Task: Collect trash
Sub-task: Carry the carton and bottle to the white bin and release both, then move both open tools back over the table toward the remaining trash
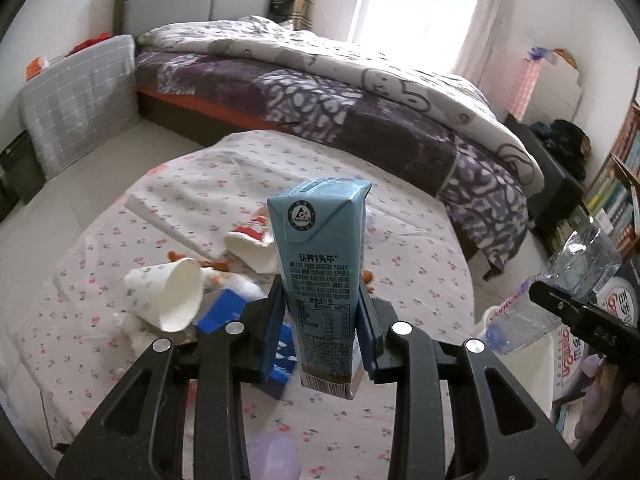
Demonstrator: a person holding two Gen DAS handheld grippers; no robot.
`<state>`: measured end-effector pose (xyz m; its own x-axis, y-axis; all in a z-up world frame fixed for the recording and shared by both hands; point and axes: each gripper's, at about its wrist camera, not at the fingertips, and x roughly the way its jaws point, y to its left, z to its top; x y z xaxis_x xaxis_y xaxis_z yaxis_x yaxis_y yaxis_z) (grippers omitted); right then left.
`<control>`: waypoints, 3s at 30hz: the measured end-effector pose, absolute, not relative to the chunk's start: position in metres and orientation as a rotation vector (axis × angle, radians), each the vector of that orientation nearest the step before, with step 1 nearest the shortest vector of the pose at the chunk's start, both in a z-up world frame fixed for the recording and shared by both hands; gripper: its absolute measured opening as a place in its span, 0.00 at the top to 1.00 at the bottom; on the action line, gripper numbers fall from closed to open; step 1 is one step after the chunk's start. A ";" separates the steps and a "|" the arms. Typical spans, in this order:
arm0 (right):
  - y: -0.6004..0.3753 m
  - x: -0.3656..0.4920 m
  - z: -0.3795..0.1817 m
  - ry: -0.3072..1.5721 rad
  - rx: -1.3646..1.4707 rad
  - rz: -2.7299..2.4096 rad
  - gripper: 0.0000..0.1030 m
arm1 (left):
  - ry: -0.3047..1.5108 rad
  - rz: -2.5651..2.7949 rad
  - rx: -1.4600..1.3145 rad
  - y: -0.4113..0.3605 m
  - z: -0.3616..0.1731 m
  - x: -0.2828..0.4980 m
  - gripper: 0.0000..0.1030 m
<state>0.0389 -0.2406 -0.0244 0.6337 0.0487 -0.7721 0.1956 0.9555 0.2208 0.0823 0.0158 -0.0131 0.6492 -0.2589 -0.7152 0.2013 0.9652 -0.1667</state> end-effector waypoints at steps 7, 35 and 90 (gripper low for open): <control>-0.280 0.019 -0.050 1.008 0.301 -0.176 0.45 | 0.865 -0.370 -0.056 -0.029 -0.022 0.076 0.69; -0.428 -0.062 -0.006 0.716 0.553 -0.511 0.18 | 0.968 -0.771 0.024 -0.228 -0.048 0.019 0.27; -0.187 0.062 -0.031 0.822 -0.041 -0.260 0.07 | 1.163 0.061 0.465 0.046 -0.120 0.118 0.07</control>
